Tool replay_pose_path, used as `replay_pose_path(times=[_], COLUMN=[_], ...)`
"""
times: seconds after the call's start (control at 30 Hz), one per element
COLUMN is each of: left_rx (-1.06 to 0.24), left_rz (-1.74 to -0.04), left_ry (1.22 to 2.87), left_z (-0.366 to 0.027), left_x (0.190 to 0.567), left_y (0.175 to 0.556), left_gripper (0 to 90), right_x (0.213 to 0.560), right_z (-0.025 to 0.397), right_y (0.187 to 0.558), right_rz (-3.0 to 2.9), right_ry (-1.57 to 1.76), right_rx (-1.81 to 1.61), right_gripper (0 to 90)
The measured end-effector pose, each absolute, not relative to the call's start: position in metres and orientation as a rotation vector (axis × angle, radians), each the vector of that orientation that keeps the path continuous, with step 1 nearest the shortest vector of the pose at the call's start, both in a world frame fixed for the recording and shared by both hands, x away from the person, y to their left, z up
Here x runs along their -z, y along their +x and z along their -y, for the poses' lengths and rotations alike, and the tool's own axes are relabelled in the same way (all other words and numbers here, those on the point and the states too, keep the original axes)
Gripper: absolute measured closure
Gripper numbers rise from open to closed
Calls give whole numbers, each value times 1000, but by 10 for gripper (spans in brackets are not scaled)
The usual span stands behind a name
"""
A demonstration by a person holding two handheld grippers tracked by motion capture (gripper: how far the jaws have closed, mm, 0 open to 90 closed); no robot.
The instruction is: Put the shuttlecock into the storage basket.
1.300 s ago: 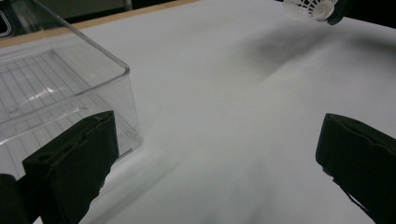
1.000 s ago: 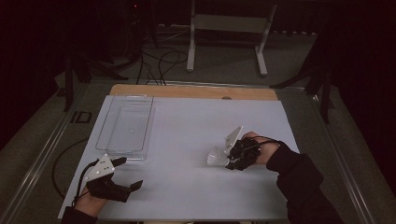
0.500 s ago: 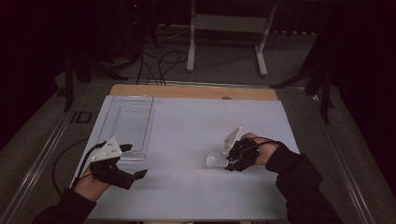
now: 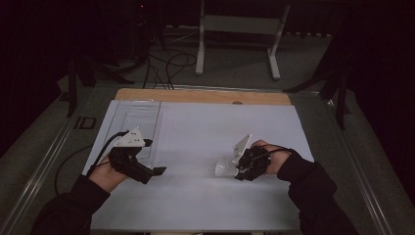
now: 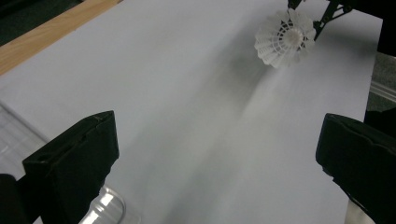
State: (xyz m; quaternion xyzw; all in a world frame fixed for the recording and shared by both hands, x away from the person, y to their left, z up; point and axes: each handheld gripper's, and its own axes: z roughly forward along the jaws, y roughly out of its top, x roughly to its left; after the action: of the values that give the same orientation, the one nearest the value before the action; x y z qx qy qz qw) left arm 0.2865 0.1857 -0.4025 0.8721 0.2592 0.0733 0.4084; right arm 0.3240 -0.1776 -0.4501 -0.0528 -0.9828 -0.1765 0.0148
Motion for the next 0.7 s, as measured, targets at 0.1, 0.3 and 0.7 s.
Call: replay_pose_path(times=[0.1,0.3,0.7], left_rx=[-172,-163,-117], left_rz=[-641,-618,-587], left_ry=[2209,2262,2368], left_z=[-179,-163,-135], left_x=[401,394,379], left_y=[291,304,320], left_gripper=[0,0,0], right_x=[450,449,449], right_z=[177,176,175], right_y=[324,323,323], right_rz=[3063,3060,3061], right_ry=[-156,-145,-137], right_rx=[547,547,538], right_gripper=[664,664,663])
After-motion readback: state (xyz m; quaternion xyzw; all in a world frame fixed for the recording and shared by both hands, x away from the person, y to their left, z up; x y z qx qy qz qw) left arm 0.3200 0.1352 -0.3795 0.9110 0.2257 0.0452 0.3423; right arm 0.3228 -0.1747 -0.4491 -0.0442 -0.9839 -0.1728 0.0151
